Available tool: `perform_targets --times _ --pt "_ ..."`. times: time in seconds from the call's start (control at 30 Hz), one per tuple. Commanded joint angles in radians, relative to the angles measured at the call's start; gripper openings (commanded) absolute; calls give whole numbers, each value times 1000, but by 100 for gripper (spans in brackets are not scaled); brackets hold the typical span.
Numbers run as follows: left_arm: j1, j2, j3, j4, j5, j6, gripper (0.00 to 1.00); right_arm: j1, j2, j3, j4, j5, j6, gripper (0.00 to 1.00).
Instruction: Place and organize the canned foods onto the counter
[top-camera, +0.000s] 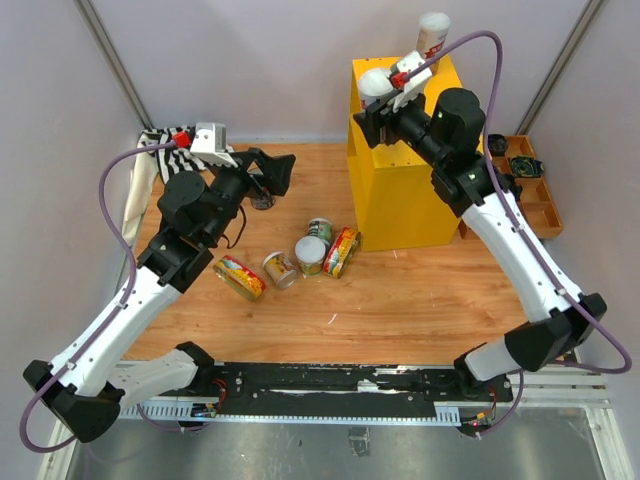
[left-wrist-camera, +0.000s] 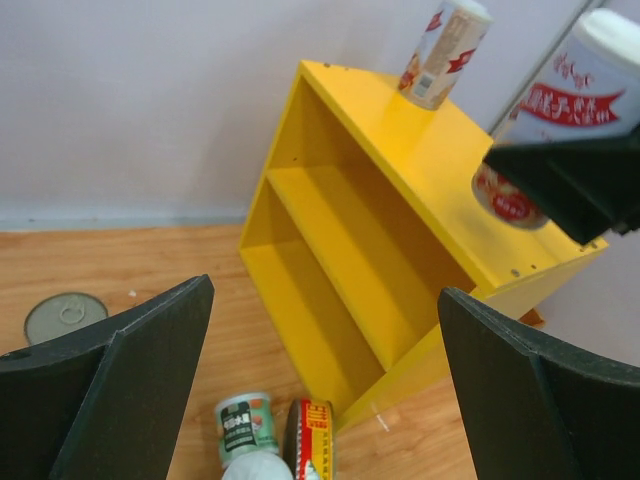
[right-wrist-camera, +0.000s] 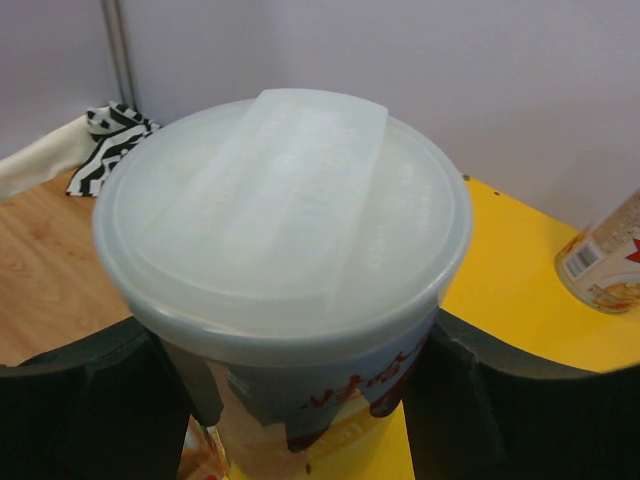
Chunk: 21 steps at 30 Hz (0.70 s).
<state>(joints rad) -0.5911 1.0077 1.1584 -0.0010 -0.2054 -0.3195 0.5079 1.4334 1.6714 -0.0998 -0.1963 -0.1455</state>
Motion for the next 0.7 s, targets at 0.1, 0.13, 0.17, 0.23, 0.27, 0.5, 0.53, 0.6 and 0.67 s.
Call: perform_targets --times 0.1,0.13,0.17,0.23,0.27,0.5,0.53,0.6,0.67 --pt "1 -23 -57 92 -55 17 99 -109 126 139 300 98 45 2" --pt "1 -23 -63 98 -57 19 99 -116 149 160 304 105 46 2" --pt "1 -22 -68 100 -58 22 100 -123 172 179 306 110 45 2" --pt "1 -21 -82 110 -58 28 99 -132 213 211 315 120 43 2" --pt "1 -22 -90 115 -60 29 99 -136 233 222 321 128 44 2" --pt "1 -36 -154 180 -70 42 99 -160 349 295 351 181 65 2" --pt "0 -37 -161 190 -70 43 99 -164 362 304 355 188 67 3" --pt "1 -36 -172 207 -65 48 100 -172 385 318 366 196 77 3" --pt "1 -35 -181 221 -68 57 99 -181 408 340 366 196 87 3"
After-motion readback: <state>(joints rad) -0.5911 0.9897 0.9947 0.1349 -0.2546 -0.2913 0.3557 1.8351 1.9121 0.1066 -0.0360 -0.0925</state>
